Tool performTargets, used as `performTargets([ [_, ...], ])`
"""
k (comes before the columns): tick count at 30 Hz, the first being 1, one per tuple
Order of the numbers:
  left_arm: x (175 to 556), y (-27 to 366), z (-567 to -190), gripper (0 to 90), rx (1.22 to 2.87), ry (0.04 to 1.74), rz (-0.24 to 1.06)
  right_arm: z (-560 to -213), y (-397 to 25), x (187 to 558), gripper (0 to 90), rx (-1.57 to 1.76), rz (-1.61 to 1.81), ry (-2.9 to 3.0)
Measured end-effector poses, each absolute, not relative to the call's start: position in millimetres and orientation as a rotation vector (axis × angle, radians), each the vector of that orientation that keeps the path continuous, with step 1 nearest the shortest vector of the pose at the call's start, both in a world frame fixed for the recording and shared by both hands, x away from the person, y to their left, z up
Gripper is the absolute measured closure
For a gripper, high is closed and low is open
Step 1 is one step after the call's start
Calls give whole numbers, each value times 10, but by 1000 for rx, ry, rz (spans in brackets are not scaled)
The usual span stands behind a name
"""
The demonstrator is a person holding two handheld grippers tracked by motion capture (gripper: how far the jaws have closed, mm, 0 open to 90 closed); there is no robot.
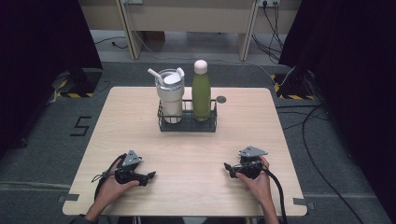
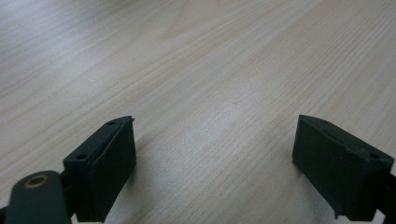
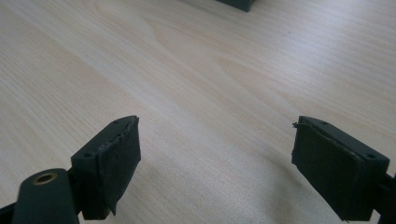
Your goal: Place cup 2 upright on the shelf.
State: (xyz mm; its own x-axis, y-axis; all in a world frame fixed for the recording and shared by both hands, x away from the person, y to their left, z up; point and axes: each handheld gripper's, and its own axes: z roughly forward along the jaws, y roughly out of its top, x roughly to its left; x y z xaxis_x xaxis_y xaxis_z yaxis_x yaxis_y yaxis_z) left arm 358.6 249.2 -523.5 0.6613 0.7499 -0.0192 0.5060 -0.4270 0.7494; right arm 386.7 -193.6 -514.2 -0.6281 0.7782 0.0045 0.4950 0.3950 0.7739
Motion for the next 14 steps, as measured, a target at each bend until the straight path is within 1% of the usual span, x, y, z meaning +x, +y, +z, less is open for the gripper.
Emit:
performTargets([
  [8, 3586, 2492, -5236, 128, 2118, 968, 413, -5164, -1924, 3865, 152, 1135, 1000, 2343],
  [14, 3585, 2491, -5236, 128, 2118, 968, 414, -5164, -1931, 3873, 149, 1139, 998, 2348],
])
